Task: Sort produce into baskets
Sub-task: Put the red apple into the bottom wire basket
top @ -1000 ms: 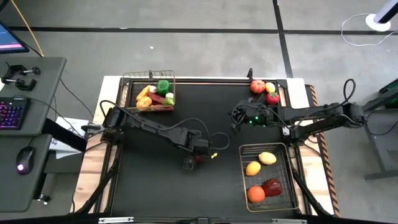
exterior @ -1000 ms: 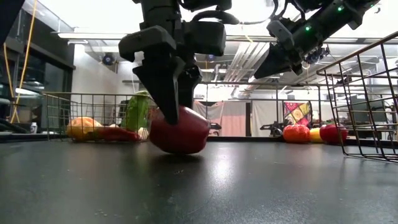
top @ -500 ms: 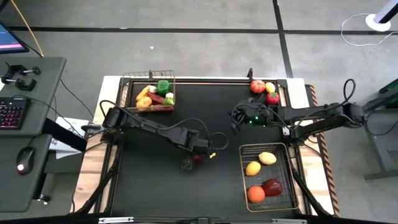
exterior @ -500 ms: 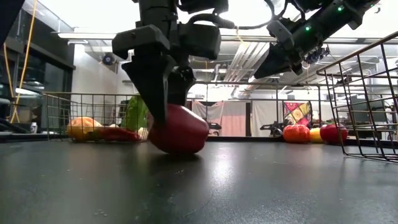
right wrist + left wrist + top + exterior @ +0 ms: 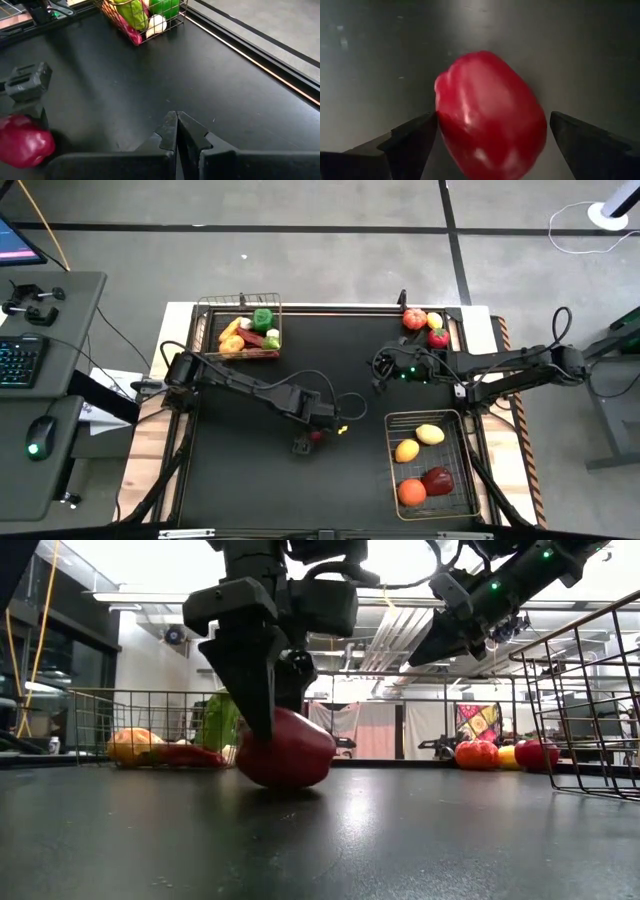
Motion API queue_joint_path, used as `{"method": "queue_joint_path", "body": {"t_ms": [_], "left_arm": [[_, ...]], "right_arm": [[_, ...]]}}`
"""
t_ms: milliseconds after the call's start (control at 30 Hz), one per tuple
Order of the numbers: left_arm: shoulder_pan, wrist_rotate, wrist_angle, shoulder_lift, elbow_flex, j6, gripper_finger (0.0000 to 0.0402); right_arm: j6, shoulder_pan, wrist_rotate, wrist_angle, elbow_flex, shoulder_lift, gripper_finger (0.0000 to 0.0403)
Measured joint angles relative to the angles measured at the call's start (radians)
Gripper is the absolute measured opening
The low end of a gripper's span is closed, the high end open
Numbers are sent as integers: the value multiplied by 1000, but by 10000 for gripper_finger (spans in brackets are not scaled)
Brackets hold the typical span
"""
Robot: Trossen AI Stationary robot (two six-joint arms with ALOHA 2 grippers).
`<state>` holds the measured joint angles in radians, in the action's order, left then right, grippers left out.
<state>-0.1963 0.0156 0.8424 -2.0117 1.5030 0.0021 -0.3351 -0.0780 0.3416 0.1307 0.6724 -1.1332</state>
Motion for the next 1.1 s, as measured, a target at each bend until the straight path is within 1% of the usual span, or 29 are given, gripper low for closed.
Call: {"method": "queue_joint_path", "body": {"t_ms": [100, 233, 367, 800, 900, 1033, 1067, 1100], "left_arm": [[0, -37, -44, 1, -29, 0, 378], [0, -36, -61, -2, -81, 1, 378], [0, -20, -115, -1, -130, -16, 378], [-5, -8, -156, -1, -125, -30, 375], [-11, 16, -157, -1, -125, -53, 352], [-26, 19, -159, -1, -125, -90, 283], [-31, 20, -162, -1, -125, -96, 274], [-35, 20, -166, -1, -125, -96, 274]], "right_arm": [[0, 0, 0, 0, 0, 0, 0], [0, 0, 0, 0, 0, 0, 0], [0, 0, 0, 0, 0, 0, 0], [0, 0, 0, 0, 0, 0, 0], [3, 0, 0, 0, 0, 0, 0], [3, 0, 0, -8, 0, 0, 0], [4, 0, 0, -25, 0, 0, 0], [5, 0, -1, -52, 0, 0, 0]]}}
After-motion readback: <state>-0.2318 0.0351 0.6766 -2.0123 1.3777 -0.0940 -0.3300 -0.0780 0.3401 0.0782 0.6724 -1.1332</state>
